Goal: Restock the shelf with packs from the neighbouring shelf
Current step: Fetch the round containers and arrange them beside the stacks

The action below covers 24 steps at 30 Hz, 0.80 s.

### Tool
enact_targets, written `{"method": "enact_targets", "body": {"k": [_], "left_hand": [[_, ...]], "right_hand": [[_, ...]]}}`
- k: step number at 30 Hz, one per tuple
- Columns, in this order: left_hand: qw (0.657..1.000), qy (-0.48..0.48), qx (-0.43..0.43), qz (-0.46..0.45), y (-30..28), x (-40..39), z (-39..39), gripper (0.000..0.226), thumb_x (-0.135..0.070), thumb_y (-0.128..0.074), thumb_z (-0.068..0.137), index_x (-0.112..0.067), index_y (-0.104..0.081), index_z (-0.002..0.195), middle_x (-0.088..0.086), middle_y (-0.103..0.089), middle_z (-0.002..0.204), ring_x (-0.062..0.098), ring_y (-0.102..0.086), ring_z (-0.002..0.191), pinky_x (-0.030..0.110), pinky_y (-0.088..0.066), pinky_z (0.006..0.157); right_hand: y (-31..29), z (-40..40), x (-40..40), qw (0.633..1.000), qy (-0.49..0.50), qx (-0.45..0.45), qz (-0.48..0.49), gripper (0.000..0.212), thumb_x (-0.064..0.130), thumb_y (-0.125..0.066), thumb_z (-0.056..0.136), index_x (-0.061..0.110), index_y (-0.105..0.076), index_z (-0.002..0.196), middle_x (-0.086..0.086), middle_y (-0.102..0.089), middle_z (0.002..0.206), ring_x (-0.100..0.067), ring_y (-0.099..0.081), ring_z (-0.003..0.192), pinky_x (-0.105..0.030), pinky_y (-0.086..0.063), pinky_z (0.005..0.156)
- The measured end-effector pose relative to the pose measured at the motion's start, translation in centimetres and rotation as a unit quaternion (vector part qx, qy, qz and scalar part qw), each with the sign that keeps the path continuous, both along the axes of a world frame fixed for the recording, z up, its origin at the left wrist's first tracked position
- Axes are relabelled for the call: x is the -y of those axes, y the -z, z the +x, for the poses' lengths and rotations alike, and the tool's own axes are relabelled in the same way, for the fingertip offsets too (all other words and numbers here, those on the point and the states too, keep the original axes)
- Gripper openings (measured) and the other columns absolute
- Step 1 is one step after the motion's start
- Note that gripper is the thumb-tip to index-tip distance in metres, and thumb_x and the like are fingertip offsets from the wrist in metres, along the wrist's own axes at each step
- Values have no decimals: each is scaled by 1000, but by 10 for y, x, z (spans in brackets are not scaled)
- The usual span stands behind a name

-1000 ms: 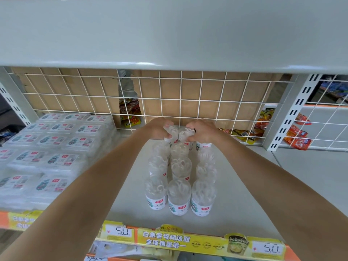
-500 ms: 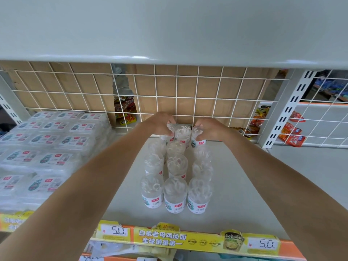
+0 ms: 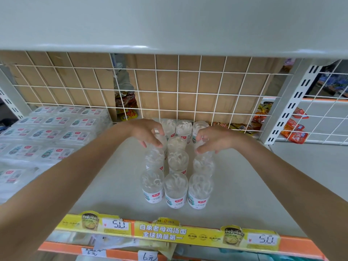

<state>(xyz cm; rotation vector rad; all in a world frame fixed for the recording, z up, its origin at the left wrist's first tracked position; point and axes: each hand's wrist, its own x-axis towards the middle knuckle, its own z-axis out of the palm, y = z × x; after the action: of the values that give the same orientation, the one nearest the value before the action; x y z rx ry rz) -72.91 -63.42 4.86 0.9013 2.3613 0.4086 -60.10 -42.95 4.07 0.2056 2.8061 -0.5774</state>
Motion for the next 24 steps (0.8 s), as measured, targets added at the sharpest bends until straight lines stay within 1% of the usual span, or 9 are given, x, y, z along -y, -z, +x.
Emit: {"method": "enact_targets", "body": {"k": [3,4,7,9,12,14,19,22,24], "left_hand": [[1000,-7,14,16,0,-3,2,50,-25,-72,79,-19,-51,124,10,-46,125,24,-58,101,24,-56,73],[1000,-6,14,16,-1,-4,4,51,-25,-72,79,-19,-50,125,9,-45,124,23,-58,102,23,-55,74],[1000,-7,7,15,-1,-5,8,56,-29,-74,77,-21,-49,127,3,-41,121,21,-53,107,20,-54,71],[1000,-1,-16,18,1,-6,12,56,-32,-76,75,-24,-52,124,1,-41,117,19,-51,110,18,-53,66],[997,7,-70,26,4,-8,15,51,-34,-77,73,-24,-56,118,-1,-40,109,18,-51,104,15,-50,55],[995,4,-96,34,7,-11,16,47,-34,-77,73,-24,-58,114,2,-40,105,20,-54,99,16,-50,51],[989,-21,-135,65,13,-20,19,36,-32,-74,76,-24,-59,108,6,-37,105,26,-58,97,23,-53,58],[983,-18,-165,76,16,-25,18,36,-31,-73,77,-25,-56,108,4,-35,102,26,-54,98,20,-47,54],[981,-14,-177,78,17,-28,17,38,-31,-73,77,-24,-53,110,4,-36,100,25,-51,100,21,-42,56]], "right_hand": [[2,-7,9,999,-6,-38,13,46,30,-67,80,19,-52,122,-3,-49,117,-17,-58,84,-32,-56,71],[2,-9,12,999,-16,-50,13,49,30,-66,81,19,-50,126,-4,-48,121,-16,-56,85,-31,-55,72],[6,-14,22,994,-64,-68,51,60,34,-66,81,21,-42,134,-4,-44,128,-20,-46,112,-31,-44,91],[9,-16,26,989,-79,-83,93,59,38,-66,79,23,-43,132,-5,-43,125,-23,-38,119,-37,-39,96],[13,-13,28,985,-65,-111,116,50,41,-64,80,25,-50,125,-4,-43,117,-24,-36,119,-40,-41,93],[17,-11,28,983,-53,-126,123,46,42,-63,81,26,-52,123,-5,-42,119,-25,-35,120,-39,-42,92],[22,-8,23,980,-3,-151,127,45,43,-62,83,25,-52,123,-7,-36,125,-23,-35,121,-34,-41,89],[24,-6,22,975,16,-174,136,42,41,-62,84,25,-52,122,-7,-34,126,-23,-33,121,-33,-41,88],[25,-6,21,974,27,-181,136,41,40,-61,85,25,-50,122,-7,-34,126,-23,-32,121,-34,-42,88]]}}
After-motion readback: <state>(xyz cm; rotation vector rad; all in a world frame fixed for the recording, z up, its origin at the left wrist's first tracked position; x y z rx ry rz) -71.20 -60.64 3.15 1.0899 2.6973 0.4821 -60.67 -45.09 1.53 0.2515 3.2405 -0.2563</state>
